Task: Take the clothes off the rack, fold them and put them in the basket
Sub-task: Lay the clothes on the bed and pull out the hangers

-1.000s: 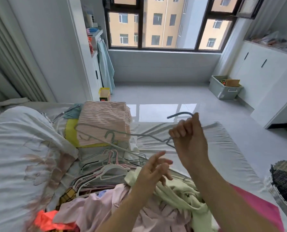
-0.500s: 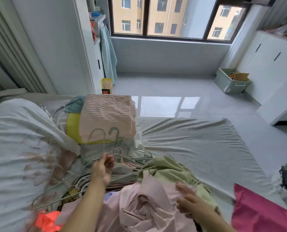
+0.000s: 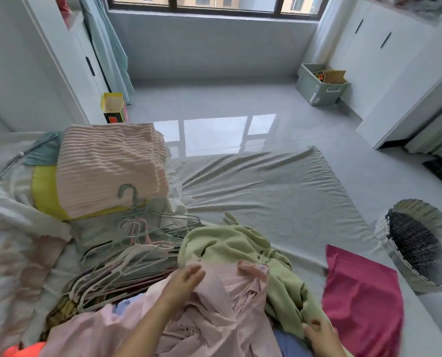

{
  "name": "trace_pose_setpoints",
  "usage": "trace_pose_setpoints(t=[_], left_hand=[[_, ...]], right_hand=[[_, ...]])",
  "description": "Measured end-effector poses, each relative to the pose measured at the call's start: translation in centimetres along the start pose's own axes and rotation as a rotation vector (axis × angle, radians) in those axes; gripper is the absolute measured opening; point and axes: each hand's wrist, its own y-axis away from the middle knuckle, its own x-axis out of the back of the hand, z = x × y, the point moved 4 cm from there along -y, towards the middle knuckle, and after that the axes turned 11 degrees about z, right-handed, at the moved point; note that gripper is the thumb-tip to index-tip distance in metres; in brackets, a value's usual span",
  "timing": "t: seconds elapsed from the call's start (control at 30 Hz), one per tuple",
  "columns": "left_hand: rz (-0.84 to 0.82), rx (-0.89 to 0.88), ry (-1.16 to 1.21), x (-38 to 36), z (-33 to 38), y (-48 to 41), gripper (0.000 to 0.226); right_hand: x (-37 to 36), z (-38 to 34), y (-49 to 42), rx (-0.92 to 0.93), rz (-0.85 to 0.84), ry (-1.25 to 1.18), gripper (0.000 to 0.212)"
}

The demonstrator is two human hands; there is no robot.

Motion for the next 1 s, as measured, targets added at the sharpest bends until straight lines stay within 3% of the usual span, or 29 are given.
trace_pose_setpoints(t=[0.07,0.17,0.3,0.37,0.43,0.47,0.5,0.57,0.63,0.7,0.77,0.8,0.87,0.9,0.93,1.0], left_hand=[[-0.044,-0.138,-0.385,-2.6,-0.5,0.8,0.081],[0.032,-0.264,-0.867,-3.5,-1.8,1.6,0.083],[0.017,-0.188,-1.087,-4.1,-4.8,1.4,0.108],[0.009,-0.124,-1.116,-4.3,-5.3,0.9,0.114],[0.037,-0.046,-1.103,-4.6,-5.2,0.7,0.109],[0.084,-0.004,-1.049,-4.6,-5.1,0.5,0.097],[0.144,0.038,-0.966,-4.5,-4.8,0.2,0.077],[0.182,0.104,-0.915,-4.5,-3.4,-0.4,0.044],[0.218,0.003,-0.87,-5.5,-1.0,-1.4,0.033],[0.231,-0.119,-0.617,-8.0,2.8,-2.0,0.023],[0.152,-0.124,-0.335,-12.3,6.3,-2.1,0.015],[0.071,-0.07,-0.242,-14.9,7.6,-2.1,0.014],[-0.062,0.074,-0.229,-20.4,7.8,-1.9,0.041],[-0.092,0.132,-0.226,-22.8,7.4,-1.4,0.043],[-0.096,0.165,-0.222,-24.8,6.6,-1.0,0.035],[-0.11,0.185,-0.263,-27.5,4.9,0.3,0.008]], right_hand=[[0.4,-1.0,-0.9,0.003,0.083,0.076,0.051],[-0.1,-1.4,-3.5,-0.02,0.119,0.019,0.06],[-1.3,-0.3,-6.0,-0.233,0.061,-0.193,0.081],[-2.2,0.1,-6.5,-0.36,-0.07,-0.287,0.073],[-2.2,-0.8,-7.0,-0.335,-0.228,-0.36,0.038],[-1.8,-1.3,-7.3,-0.319,-0.281,-0.426,0.018],[-0.8,-1.9,-7.5,-0.281,-0.301,-0.495,0.011],[1.9,-3.0,-8.1,-0.179,-0.356,-0.671,0.011],[5.4,-3.6,-8.1,-0.083,-0.482,-0.795,0.014],[8.7,-3.1,-7.9,-0.016,-0.63,-0.869,0.02],[11.1,-2.3,-7.4,-0.027,-0.753,-0.956,0.028],[11.4,-1.6,-7.5,-0.06,-0.785,-1.005,0.034],[11.4,-1.1,-7.6,-0.087,-0.785,-1.003,0.051],[10.8,-0.7,-7.7,-0.103,-0.777,-0.939,0.061],[10.0,-0.2,-7.8,-0.13,-0.774,-0.886,0.065],[8.4,1.6,-7.9,-0.375,-0.742,-0.988,0.053]])
